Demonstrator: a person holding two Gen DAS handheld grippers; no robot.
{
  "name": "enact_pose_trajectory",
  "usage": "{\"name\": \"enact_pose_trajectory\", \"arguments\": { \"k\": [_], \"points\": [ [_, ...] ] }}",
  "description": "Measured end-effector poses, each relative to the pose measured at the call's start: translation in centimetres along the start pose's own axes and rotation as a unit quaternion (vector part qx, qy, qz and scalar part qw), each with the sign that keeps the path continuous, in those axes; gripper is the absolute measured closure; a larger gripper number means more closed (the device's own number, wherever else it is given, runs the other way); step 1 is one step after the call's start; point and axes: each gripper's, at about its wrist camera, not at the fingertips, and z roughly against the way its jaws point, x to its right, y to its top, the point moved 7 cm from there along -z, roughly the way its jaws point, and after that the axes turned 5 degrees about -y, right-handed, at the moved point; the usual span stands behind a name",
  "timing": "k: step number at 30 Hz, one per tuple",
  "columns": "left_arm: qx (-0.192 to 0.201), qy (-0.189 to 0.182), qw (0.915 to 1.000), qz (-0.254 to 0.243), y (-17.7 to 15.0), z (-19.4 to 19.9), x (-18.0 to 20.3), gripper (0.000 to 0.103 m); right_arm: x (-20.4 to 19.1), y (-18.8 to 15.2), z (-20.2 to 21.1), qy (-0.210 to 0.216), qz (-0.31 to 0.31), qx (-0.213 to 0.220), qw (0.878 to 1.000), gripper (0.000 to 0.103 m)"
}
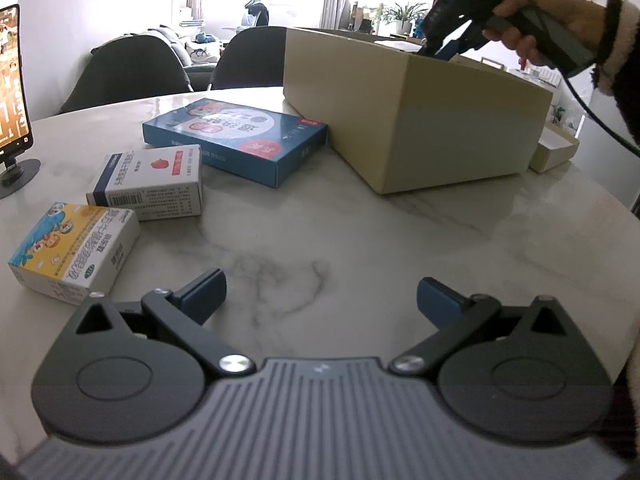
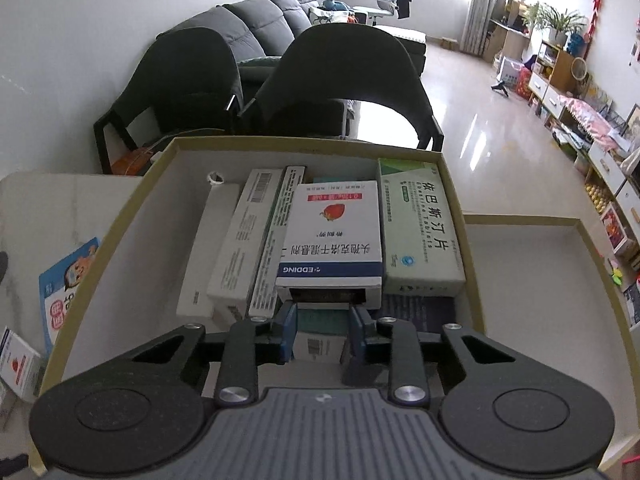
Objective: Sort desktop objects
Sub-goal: 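Lower the strawberry-print box into the beige box beside the standing boxes, then open the right gripper to release the strawberry-print box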
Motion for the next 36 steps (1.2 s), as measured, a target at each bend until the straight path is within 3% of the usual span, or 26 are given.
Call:
{"name": "enact_pose_trajectory", "arguments": {
  "k": [12,21,27,36],
  "points": [
    [-0.005,0.007,0.9999,-0.009,-0.1,-0.1,0.3,0.0,-0.2,1.0,-1.6,0.002,-0.016,0.002,1.0,0.071],
    [-0.012,0.016,0.9996,-0.021,-0.1,-0.1,0.6,0.0,1.3,1.1,-0.8,0.027,-0.07,0.028,0.997,0.067],
    [-0.021,0.029,0.9988,-0.034,-0.2,-0.4,0.8,0.0,1.4,0.2,2.0,0.03,-0.066,0.056,0.996,0.058],
    [-0.024,0.057,0.9978,-0.022,0.0,1.1,0.0,0.0,1.8,-1.6,7.0,0.048,-0.071,0.115,0.99,0.03]
  ]
}}
